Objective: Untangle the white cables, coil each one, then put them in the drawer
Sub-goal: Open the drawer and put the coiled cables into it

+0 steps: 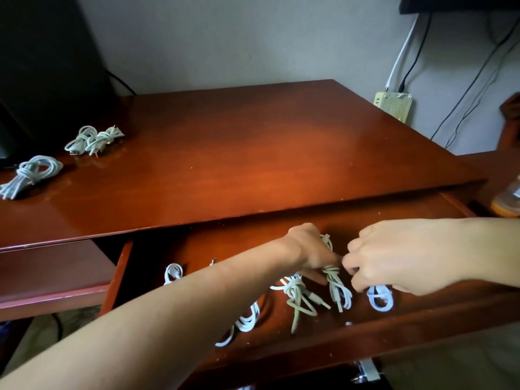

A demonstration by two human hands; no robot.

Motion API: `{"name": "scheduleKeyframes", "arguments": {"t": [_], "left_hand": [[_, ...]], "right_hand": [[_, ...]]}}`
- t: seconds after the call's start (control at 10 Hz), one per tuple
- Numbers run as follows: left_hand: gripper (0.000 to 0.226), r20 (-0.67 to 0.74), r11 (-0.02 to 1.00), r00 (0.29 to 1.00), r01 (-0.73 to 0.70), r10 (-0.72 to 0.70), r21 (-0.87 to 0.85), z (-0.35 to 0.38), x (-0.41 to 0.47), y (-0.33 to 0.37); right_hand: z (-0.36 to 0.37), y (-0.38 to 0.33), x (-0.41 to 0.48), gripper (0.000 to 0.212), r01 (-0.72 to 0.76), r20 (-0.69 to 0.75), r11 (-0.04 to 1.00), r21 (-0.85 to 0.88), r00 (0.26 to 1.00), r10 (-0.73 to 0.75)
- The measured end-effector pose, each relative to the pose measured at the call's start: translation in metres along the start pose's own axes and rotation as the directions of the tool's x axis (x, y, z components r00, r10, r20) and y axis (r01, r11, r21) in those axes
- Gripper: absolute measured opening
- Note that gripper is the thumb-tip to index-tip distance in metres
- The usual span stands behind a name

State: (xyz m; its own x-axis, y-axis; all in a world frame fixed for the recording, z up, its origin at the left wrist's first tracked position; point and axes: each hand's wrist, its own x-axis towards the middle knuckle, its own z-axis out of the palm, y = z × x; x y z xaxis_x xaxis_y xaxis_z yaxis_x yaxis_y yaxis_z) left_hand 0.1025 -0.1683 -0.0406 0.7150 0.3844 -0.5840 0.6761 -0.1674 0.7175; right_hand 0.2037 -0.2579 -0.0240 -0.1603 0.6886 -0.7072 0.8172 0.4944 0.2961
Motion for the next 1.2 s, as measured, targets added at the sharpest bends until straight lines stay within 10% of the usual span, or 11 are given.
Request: {"name": "scheduleKeyframes", "arguments": {"t": [0.6, 0.9, 1.2], "left_hand": [[0.020, -0.207, 0.955, 0.978, 0.046, 0.016, 0.293, -0.150, -0.085, -0.009], [0.035, -0.700, 0.699, 0.693, 0.414, 0.174, 0.583, -0.250, -0.131, -0.077], [0.066, -0.854, 0.735, 0.519, 0.564, 0.037, 0.375, -0.315, -0.118, -0.156]], "right_hand": [[-0.157, 0.025, 0.037, 0.014, -0.099, -0.580, 0.987, 0.130, 0.799, 0.156], [-0.263, 0.044, 0.123, 0.029, -0.077, -0.645, 0.996, 0.036, 0.759, 0.082], [-0.301, 0.071, 0.232, 0.064, 0.058, -0.615, 0.859, 0.508, 0.723, 0.315]]}}
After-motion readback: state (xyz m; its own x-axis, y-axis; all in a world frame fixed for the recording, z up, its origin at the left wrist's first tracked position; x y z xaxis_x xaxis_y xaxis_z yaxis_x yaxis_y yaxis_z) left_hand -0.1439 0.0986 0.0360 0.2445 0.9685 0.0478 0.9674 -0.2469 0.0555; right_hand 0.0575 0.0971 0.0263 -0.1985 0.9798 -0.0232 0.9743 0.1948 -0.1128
